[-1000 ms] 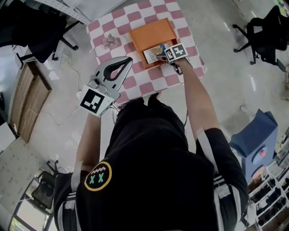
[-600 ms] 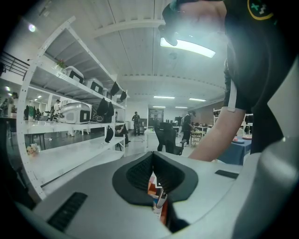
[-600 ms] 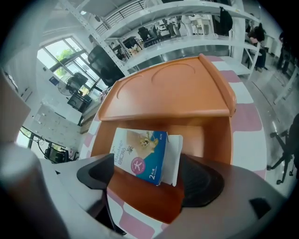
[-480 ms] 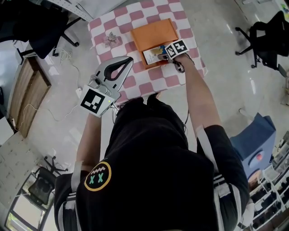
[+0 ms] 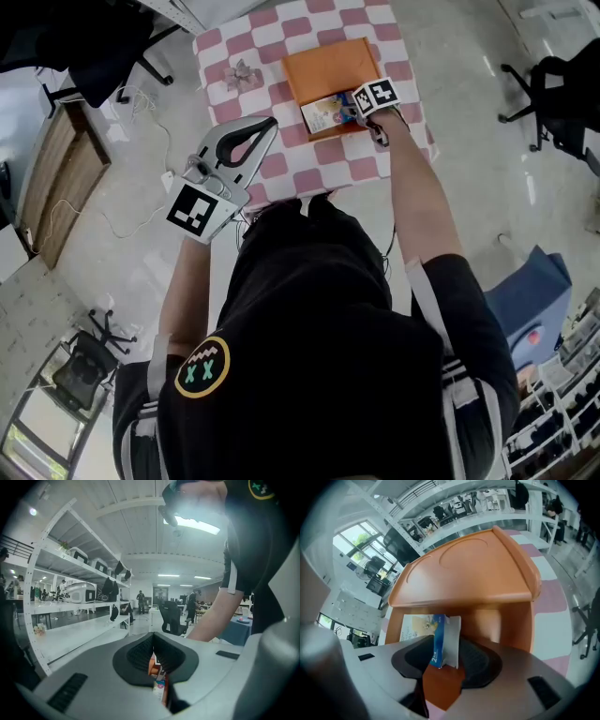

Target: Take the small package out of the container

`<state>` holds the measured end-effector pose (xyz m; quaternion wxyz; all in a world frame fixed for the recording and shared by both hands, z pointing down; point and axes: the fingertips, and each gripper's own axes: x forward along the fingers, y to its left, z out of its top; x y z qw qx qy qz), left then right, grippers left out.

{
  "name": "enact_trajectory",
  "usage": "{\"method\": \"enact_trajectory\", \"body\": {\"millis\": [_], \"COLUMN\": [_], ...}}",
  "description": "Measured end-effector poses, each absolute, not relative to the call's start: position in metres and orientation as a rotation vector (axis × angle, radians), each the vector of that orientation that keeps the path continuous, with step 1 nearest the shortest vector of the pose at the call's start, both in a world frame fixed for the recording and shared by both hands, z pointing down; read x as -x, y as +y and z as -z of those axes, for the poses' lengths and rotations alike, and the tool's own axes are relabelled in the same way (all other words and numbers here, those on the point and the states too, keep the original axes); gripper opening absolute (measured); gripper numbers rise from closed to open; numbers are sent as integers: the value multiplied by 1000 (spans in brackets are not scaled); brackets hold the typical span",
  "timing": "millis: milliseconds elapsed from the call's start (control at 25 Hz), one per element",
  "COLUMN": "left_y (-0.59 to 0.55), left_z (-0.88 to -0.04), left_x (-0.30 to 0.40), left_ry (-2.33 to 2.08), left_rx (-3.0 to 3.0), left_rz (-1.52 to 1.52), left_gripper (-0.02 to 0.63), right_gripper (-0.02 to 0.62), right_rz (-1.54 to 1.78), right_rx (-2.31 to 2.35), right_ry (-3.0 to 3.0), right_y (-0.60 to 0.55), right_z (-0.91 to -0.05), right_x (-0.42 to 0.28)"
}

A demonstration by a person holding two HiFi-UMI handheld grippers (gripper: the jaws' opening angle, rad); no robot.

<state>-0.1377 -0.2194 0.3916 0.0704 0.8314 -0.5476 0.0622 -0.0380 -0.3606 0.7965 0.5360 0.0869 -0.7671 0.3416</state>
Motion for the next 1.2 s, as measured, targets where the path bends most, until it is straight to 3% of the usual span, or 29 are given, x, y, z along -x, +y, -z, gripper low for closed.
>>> {"method": "enact_trajectory", "body": {"millis": [160,400,1200], "left_y": [-216,-214,-217], "left_z": [-395,-393,-366], "left_x": [138,133,104], "left_ry": [-1655,-1650,-1499], "left_rx": [-2492,-2496,-2716], "left_rz": [-207,-200,-143], "left_gripper": [20,20,20], "right_gripper": [84,30,23], "right_rz": [-792,-741,-386], "right_rx": [-130,-136,-208], "right_ry": [-1834,-1863,-2209], "right_y": [-355,-357,-332], "right_z": [-796,-791,-646], "right_x": [40,39,23]}}
